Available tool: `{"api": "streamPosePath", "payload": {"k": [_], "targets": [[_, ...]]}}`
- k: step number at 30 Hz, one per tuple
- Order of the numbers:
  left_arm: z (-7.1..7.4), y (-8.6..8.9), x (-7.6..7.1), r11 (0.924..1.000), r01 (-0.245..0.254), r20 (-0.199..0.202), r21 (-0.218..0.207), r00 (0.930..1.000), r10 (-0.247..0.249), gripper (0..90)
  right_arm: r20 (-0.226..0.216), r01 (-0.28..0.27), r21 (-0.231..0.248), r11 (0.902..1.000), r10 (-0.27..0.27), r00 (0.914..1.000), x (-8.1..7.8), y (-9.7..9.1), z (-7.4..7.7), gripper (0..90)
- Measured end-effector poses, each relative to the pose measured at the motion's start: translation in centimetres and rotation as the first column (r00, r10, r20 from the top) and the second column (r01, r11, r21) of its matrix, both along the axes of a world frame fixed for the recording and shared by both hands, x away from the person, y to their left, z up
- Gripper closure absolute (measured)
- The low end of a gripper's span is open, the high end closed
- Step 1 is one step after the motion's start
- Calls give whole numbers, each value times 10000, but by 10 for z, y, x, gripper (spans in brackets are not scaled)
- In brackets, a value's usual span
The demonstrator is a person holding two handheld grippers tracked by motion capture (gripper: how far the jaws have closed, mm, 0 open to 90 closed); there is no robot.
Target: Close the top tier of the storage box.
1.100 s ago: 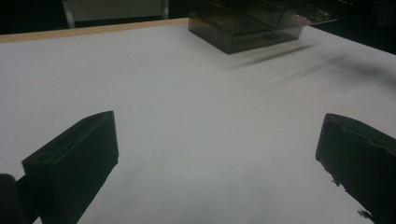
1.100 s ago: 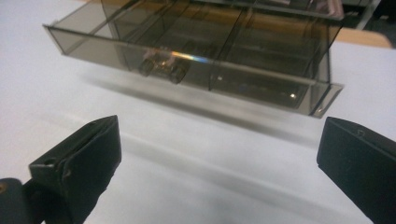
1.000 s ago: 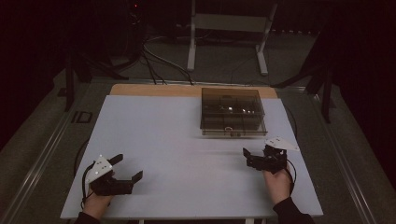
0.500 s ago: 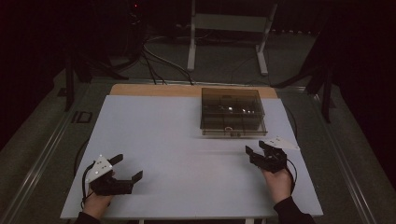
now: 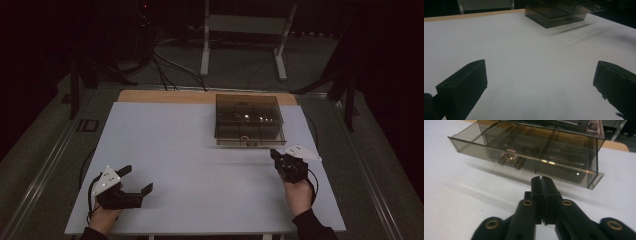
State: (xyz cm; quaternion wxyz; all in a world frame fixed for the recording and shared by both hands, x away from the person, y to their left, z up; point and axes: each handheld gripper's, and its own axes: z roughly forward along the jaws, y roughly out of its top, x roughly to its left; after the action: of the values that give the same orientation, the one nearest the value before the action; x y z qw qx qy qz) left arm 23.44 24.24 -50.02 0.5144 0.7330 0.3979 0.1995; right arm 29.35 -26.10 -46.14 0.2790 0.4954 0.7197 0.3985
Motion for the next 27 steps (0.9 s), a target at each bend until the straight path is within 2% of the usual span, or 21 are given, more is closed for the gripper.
{"api": "streamPosePath", "payload": {"k": [7,11,13,18,27], "targets": [[0,0,0,10000,2,2,9,10000,-2,0,-85,-373,-278,9989,371,9993,7,9,-1,900],[0,0,0,10000,-13,-1,13,10000,13,0,15,-372,-297,9989,372,9993,9,10,-1,900],[0,0,0,10000,-14,3,10,10000,14,0,240,-472,-545,9974,485,9985,13,12,0,900],[0,0,0,10000,-7,1,22,10000,7,0,223,-786,-455,9959,797,9966,16,13,-3,900],[0,0,0,10000,-7,-1,50,10000,7,0,241,-882,-667,9939,900,9957,22,17,-3,900]]}}
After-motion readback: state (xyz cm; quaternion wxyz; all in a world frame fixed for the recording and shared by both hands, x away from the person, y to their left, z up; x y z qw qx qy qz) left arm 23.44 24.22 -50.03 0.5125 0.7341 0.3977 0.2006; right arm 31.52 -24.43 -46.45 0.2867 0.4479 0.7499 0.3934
